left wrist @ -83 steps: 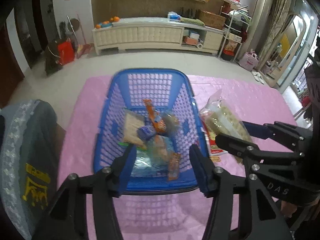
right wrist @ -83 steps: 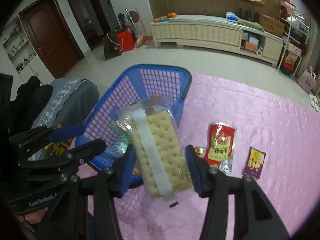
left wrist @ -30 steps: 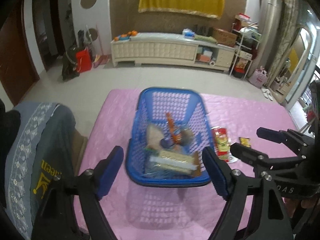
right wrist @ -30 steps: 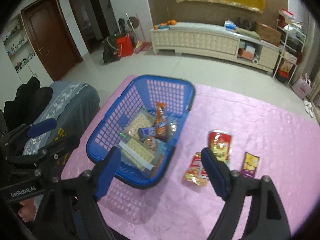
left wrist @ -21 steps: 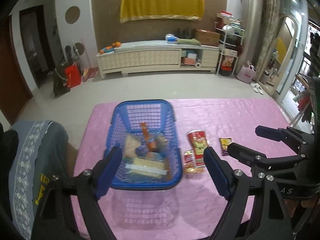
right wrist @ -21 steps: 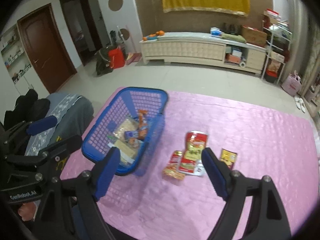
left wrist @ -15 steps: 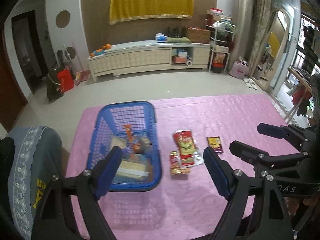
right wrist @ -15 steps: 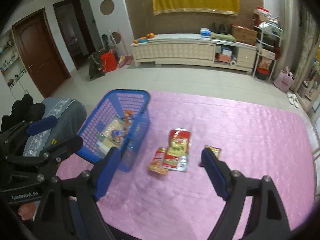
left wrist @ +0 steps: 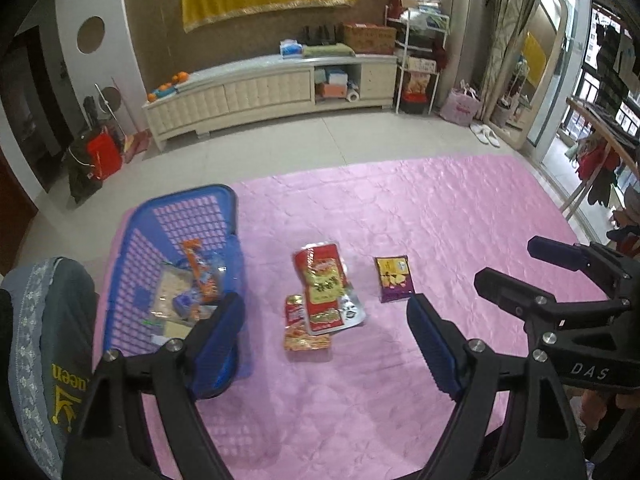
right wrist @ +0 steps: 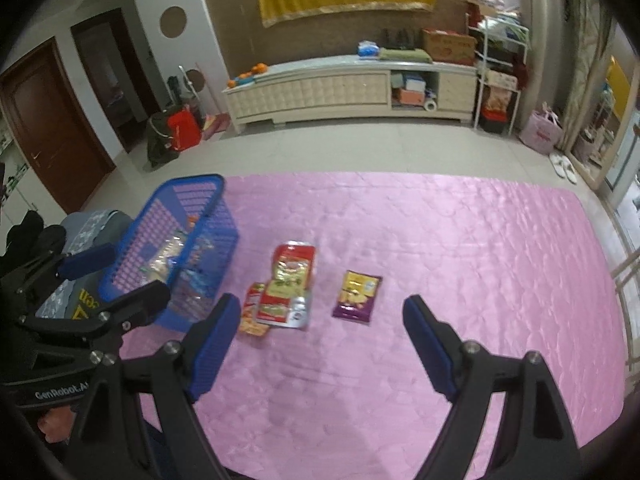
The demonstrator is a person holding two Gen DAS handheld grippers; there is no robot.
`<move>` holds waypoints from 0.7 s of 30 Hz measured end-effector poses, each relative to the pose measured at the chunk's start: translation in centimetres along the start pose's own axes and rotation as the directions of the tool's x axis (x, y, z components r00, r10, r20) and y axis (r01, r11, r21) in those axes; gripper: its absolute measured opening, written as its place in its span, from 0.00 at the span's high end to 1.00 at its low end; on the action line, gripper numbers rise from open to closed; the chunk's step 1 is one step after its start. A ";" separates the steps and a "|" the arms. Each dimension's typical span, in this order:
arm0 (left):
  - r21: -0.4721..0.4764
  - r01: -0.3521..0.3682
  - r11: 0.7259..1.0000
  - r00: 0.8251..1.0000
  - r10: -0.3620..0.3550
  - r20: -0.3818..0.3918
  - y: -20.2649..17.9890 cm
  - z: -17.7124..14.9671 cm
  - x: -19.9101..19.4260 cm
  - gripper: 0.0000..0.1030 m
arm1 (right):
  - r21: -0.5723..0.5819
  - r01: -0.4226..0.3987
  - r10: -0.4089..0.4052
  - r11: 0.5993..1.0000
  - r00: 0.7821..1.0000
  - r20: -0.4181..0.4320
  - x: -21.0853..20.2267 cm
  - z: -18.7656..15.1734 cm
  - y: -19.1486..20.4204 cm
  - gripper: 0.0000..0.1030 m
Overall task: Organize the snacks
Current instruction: 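Move both grippers back toward the remaining snacks, then lower the left gripper onto the red-and-silver snack bag and close it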
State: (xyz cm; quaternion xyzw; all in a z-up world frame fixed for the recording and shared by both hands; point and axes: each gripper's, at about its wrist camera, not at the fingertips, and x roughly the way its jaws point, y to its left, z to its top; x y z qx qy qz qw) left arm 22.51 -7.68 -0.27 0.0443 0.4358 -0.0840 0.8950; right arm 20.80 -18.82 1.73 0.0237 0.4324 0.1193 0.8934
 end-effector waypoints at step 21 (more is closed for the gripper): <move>0.014 -0.011 1.000 0.980 0.014 -0.200 -3.5 -0.3 15.8 0.21 | 0.052 0.100 -0.090 0.994 0.982 -0.168 12.3 -1.7 -7.4 0.16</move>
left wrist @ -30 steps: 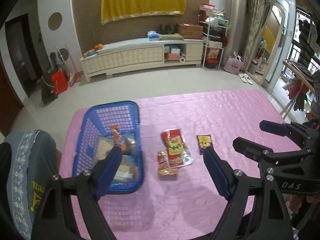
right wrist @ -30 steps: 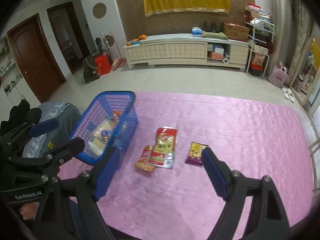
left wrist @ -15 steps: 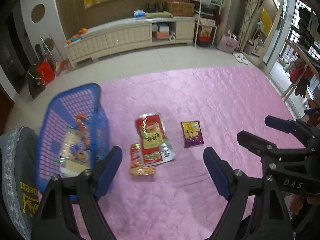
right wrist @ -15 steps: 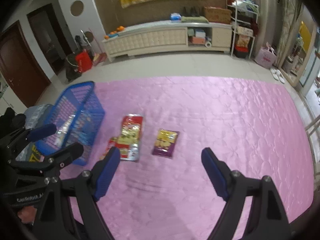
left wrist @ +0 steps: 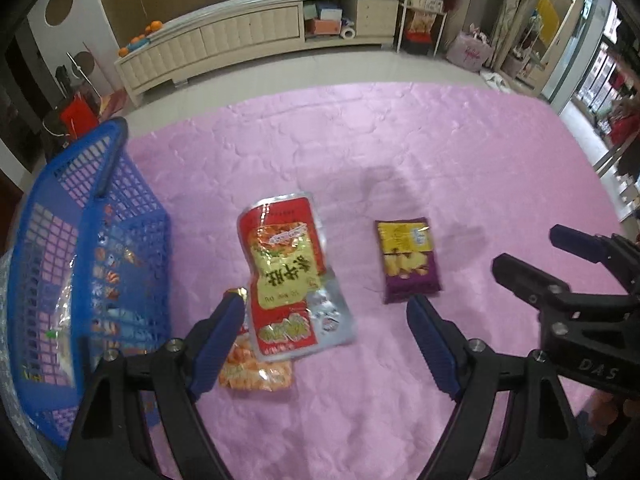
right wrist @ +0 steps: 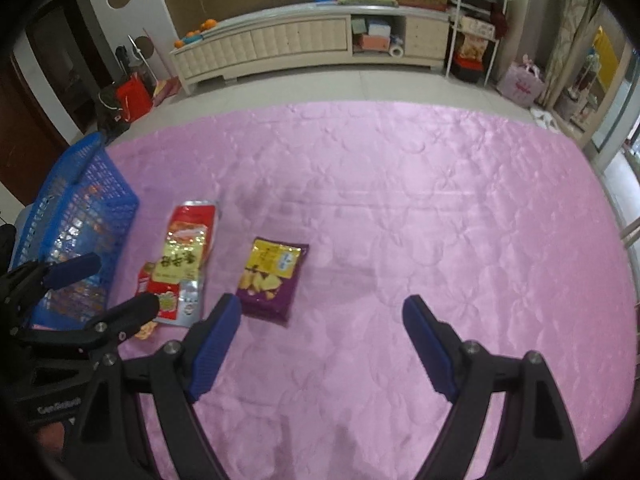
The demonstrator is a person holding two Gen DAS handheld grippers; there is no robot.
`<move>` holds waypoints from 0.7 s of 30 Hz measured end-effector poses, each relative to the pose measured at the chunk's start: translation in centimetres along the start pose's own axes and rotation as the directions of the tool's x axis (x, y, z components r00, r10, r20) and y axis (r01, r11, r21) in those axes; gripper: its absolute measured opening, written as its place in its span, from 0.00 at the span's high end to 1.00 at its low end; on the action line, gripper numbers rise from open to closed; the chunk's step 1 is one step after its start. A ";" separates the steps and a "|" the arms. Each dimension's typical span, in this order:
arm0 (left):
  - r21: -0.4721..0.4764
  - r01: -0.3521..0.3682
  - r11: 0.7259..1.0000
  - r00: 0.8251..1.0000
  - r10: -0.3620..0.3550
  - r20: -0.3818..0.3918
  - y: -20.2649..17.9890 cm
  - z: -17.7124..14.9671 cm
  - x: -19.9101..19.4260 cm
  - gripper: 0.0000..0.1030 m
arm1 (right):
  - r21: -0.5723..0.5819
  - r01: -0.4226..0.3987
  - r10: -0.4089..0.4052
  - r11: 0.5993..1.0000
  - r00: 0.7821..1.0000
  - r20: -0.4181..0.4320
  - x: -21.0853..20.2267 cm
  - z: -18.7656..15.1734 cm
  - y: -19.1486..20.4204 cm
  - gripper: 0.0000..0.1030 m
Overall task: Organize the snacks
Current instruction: 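Lower the left gripper onto the red-and-silver snack bag and close it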
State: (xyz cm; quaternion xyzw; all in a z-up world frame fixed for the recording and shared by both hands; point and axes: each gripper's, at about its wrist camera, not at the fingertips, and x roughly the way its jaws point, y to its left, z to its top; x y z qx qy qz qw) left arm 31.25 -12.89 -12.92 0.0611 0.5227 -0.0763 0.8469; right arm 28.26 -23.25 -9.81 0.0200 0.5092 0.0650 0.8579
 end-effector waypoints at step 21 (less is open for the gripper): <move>-0.055 -0.012 0.998 0.986 0.002 -0.165 3.0 1.5 8.8 0.18 | -0.014 -0.028 0.027 1.000 0.997 -0.069 6.3 0.5 0.9 0.16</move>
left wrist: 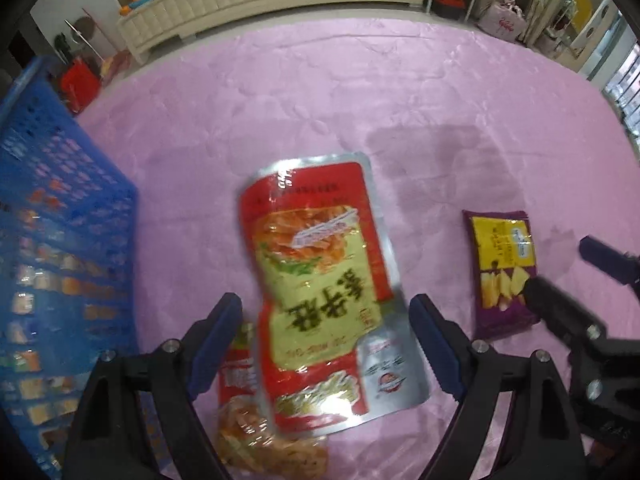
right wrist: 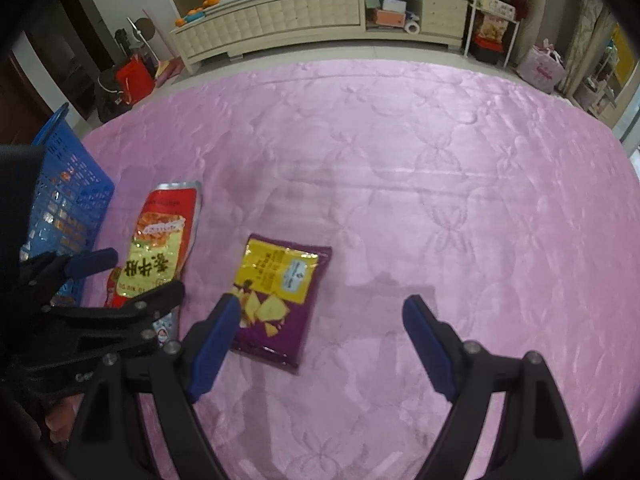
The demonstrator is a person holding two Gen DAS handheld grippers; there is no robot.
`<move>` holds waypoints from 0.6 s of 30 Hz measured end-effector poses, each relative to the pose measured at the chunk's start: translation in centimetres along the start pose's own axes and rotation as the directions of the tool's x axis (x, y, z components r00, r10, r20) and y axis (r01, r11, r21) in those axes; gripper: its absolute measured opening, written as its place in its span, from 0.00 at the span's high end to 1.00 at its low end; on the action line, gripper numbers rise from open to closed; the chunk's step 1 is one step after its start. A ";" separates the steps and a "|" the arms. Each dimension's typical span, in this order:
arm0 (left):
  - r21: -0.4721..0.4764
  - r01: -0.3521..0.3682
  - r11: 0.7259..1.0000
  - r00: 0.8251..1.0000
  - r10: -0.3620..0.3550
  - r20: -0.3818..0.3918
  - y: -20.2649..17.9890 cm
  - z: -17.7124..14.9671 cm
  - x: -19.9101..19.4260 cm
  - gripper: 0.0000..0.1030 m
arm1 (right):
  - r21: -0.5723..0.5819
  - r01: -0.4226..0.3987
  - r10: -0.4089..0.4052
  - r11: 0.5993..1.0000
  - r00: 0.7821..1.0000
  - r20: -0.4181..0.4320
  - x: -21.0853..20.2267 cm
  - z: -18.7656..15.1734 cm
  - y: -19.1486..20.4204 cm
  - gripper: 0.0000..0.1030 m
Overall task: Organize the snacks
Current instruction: 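Lower the left gripper onto the red-and-silver snack bag and close it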
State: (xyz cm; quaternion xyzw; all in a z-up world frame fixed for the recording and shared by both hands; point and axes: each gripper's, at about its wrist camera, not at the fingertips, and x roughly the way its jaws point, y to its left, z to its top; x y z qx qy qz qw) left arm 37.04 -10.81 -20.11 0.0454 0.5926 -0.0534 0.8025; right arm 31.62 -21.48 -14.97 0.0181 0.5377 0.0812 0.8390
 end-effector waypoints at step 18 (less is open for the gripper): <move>0.004 0.047 0.999 0.999 -0.047 0.014 1.0 1.9 0.1 0.51 | 0.060 -0.006 0.007 0.998 1.000 -0.006 0.1 -1.6 -2.4 0.16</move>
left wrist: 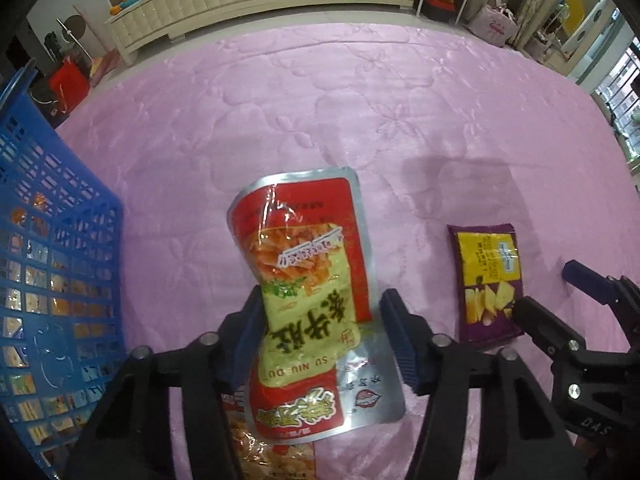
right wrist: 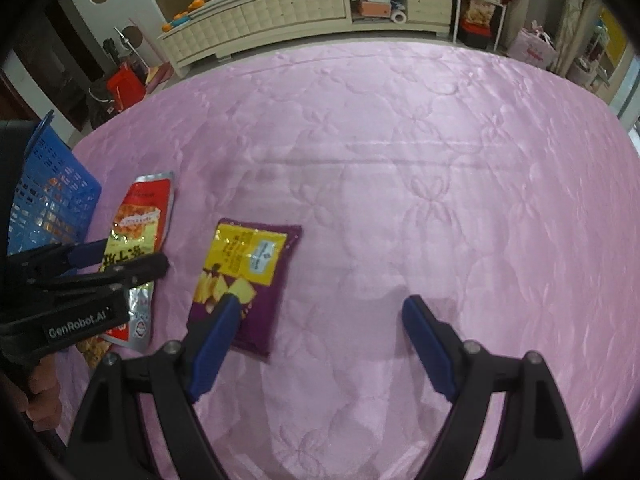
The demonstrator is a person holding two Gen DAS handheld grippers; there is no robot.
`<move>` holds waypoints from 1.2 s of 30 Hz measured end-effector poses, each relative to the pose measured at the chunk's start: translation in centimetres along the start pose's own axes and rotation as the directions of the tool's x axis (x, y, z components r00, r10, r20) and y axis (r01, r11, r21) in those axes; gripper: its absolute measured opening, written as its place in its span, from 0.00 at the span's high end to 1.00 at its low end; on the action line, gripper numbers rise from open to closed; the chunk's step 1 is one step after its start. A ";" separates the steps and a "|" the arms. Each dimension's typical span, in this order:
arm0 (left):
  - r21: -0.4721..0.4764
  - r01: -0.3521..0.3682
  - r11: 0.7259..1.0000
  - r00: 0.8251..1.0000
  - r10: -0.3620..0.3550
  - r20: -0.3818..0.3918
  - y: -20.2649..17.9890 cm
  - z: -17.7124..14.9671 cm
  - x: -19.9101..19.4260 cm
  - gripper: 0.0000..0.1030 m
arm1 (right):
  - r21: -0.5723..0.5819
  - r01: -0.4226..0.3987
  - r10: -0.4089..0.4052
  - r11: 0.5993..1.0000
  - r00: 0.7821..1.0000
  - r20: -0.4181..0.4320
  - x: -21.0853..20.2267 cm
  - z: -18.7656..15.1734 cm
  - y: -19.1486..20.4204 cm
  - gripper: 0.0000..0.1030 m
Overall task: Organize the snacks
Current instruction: 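Lower the left gripper onto the red-and-silver snack bag and close it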
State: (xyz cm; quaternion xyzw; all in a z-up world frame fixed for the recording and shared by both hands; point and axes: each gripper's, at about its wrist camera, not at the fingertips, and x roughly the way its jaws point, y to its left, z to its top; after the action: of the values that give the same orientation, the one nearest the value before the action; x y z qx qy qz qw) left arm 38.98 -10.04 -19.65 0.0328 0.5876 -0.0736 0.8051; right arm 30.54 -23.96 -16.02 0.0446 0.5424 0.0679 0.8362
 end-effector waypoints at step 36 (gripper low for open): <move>0.000 0.090 0.996 0.992 -0.090 0.085 2.2 -2.9 -1.3 0.79 | -0.165 0.118 -0.125 0.979 0.992 -0.032 2.9 2.9 7.2 0.30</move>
State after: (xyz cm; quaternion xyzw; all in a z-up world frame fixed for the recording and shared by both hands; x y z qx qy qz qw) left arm 36.26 -7.39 -19.40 0.0018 0.5538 -0.1101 0.8254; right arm 33.89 -16.42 -16.42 -0.0585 0.5541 0.0616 0.8281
